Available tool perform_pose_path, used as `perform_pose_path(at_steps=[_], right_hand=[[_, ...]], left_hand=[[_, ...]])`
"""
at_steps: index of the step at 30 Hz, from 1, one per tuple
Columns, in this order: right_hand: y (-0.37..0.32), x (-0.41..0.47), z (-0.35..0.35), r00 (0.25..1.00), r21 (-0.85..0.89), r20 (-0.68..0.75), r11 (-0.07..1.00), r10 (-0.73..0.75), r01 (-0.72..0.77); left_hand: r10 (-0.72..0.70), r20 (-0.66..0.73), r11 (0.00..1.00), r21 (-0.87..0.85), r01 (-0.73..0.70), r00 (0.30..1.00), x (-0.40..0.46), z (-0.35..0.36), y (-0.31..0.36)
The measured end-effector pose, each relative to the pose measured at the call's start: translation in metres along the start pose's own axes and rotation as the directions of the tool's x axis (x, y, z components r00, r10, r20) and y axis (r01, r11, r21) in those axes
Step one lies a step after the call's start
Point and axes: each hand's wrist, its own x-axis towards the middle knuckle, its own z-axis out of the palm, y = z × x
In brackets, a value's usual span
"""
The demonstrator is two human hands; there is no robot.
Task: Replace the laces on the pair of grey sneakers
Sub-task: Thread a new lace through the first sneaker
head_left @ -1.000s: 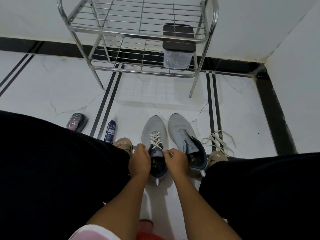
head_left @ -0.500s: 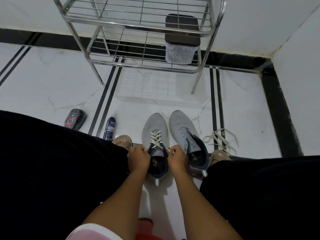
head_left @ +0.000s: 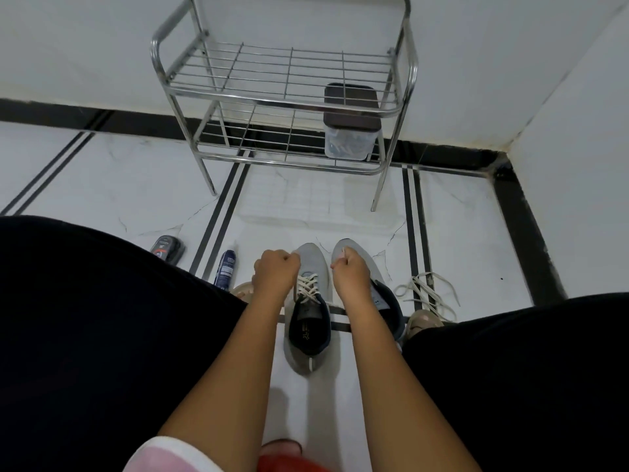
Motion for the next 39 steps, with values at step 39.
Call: perform_pose_path(at_steps=[39], right_hand=[[-0.059,-0.029,-0.047,0.939,0.343,0.008,0.883,-0.343,0.320]], left_hand=[[0.407,-0.037,0.821,-0.422,-0.383,0.913,-0.038,-0.037,0.053]])
